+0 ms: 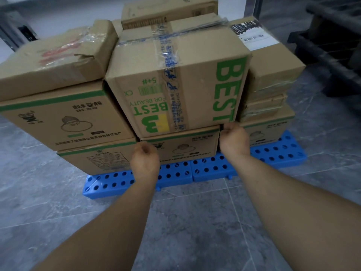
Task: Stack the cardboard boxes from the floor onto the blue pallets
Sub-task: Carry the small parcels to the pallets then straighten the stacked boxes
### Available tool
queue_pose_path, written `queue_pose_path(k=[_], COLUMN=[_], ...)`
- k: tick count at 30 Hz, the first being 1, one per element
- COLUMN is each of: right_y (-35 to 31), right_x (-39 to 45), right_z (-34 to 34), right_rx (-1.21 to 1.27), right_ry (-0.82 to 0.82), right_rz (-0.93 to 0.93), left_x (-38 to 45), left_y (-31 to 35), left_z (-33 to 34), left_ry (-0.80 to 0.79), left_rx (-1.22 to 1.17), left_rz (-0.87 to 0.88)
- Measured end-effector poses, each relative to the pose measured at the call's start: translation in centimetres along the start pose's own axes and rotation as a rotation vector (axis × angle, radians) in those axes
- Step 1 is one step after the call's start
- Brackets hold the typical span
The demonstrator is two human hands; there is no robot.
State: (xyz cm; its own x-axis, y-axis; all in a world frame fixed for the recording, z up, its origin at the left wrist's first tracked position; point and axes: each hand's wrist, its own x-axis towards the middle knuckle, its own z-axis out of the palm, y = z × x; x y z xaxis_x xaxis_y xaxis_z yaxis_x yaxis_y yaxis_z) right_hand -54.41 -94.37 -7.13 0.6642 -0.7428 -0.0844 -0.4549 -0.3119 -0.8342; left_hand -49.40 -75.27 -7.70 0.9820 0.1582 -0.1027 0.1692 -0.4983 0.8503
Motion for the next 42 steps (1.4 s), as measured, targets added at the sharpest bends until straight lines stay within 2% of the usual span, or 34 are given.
queue_pose_path(k=[9,13,18,21,32,42], right_y=[3.7,5.6,7.2,7.9,9.2,10.2], right_x=[2.7,4.5,6.4,7.2,9.8,11.7], right_z=[-5.1,-7.2,-8.8,-9.5,-11.2,-11.1], right_rx=[-0.089,-0.071,-0.074,-0.064,0.098,0.211], right_ry=[0.074,0.091,0.220,0.238,0.154,0.012], right_rz=[-0.005,0.032,0.076,0.088,0.177,0.184], left_x=[-6.0,-6.8,-7.6,-7.8,-8.2,-7.9], left_y=[4.3,6.8,8.2,8.2,8.2,8.0], left_z=[7.8,10.8,13.5,14.8,17.5,18.1], left_ry=[-0.220,-0.253,-0.300,-0.308,-0.257,-0.324], left_rx=[0.029,0.050,0.036,0.046,0.168,-0.027], left_rz=[0.065,0.103,0.131,0.130,0.115,-0.073])
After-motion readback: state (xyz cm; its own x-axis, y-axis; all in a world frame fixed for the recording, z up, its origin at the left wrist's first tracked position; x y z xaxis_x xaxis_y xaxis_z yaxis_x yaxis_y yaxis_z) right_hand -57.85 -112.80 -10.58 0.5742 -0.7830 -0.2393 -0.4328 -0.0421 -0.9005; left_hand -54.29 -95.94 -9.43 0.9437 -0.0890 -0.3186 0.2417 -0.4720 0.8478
